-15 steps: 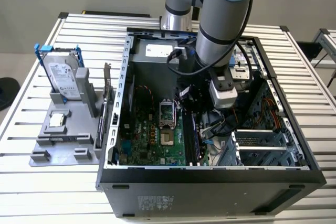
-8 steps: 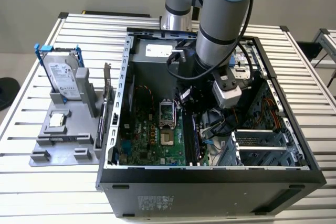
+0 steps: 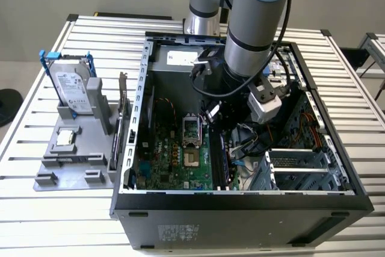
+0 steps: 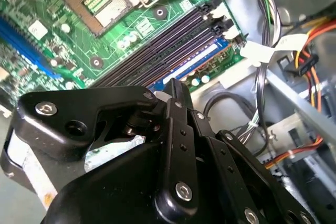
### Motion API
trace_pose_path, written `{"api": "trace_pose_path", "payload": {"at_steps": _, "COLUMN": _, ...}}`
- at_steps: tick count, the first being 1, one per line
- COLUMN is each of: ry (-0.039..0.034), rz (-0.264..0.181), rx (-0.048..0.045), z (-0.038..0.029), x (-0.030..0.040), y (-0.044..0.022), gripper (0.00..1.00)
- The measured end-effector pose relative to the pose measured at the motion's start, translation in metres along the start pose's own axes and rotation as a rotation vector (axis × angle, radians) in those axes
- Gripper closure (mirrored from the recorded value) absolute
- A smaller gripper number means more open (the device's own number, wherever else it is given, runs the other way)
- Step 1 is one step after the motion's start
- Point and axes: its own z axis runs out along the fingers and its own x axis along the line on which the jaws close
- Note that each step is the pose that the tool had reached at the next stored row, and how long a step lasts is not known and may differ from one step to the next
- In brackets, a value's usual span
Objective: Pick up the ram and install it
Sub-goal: 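Press down the ram until it locks into place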
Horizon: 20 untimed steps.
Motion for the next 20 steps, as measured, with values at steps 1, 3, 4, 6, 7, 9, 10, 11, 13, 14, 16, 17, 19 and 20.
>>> {"api": "trace_pose_path", "payload": {"at_steps": 1, "ry": 0.0004, "rz": -0.017, "rx": 0.0002, "z": 0.0001, "x": 0.0000, "y": 0.0000, "gripper": 1.00}}
{"api": "trace_pose_path", "payload": {"at_steps": 3, "ry": 0.0010, "rz": -0.054, "rx": 0.0004, "z": 0.0001, "x": 0.0000, "y": 0.0000, "gripper": 1.00}}
{"api": "trace_pose_path", "payload": {"at_steps": 4, "ry": 0.0012, "rz": -0.072, "rx": 0.0005, "z": 0.0001, "x": -0.0001, "y": 0.0000, "gripper": 1.00}}
{"api": "trace_pose_path", "payload": {"at_steps": 6, "ry": 0.0017, "rz": -0.109, "rx": 0.0007, "z": 0.0001, "x": 0.0000, "y": 0.0000, "gripper": 1.00}}
{"api": "trace_pose_path", "payload": {"at_steps": 7, "ry": 0.0020, "rz": -0.127, "rx": 0.0007, "z": 0.0000, "x": 0.0000, "y": 0.0000, "gripper": 1.00}}
{"api": "trace_pose_path", "payload": {"at_steps": 9, "ry": 0.0024, "rz": -0.164, "rx": 0.0008, "z": -0.0001, "x": 0.0000, "y": 0.0000, "gripper": 1.00}}
{"api": "trace_pose_path", "payload": {"at_steps": 10, "ry": 0.0026, "rz": -0.181, "rx": 0.0009, "z": -0.0001, "x": 0.0000, "y": 0.0000, "gripper": 1.00}}
{"api": "trace_pose_path", "payload": {"at_steps": 11, "ry": 0.0029, "rz": -0.199, "rx": 0.0010, "z": 0.0000, "x": 0.0000, "y": 0.0000, "gripper": 1.00}}
{"api": "trace_pose_path", "payload": {"at_steps": 13, "ry": 0.0036, "rz": -0.237, "rx": 0.0013, "z": 0.0000, "x": 0.0000, "y": 0.0000, "gripper": 1.00}}
{"api": "trace_pose_path", "payload": {"at_steps": 14, "ry": 0.0039, "rz": -0.254, "rx": 0.0014, "z": 0.0001, "x": 0.0000, "y": 0.0000, "gripper": 1.00}}
{"api": "trace_pose_path", "payload": {"at_steps": 16, "ry": 0.0044, "rz": -0.289, "rx": 0.0016, "z": 0.0000, "x": 0.0000, "y": 0.0000, "gripper": 1.00}}
{"api": "trace_pose_path", "payload": {"at_steps": 17, "ry": 0.0047, "rz": -0.308, "rx": 0.0016, "z": 0.0000, "x": 0.0000, "y": 0.0000, "gripper": 1.00}}
{"api": "trace_pose_path", "payload": {"at_steps": 19, "ry": 0.0051, "rz": -0.345, "rx": 0.0017, "z": 0.0000, "x": 0.0000, "y": 0.0000, "gripper": 1.00}}
{"api": "trace_pose_path", "payload": {"at_steps": 20, "ry": 0.0053, "rz": -0.362, "rx": 0.0018, "z": 0.0000, "x": -0.0001, "y": 0.0000, "gripper": 1.00}}
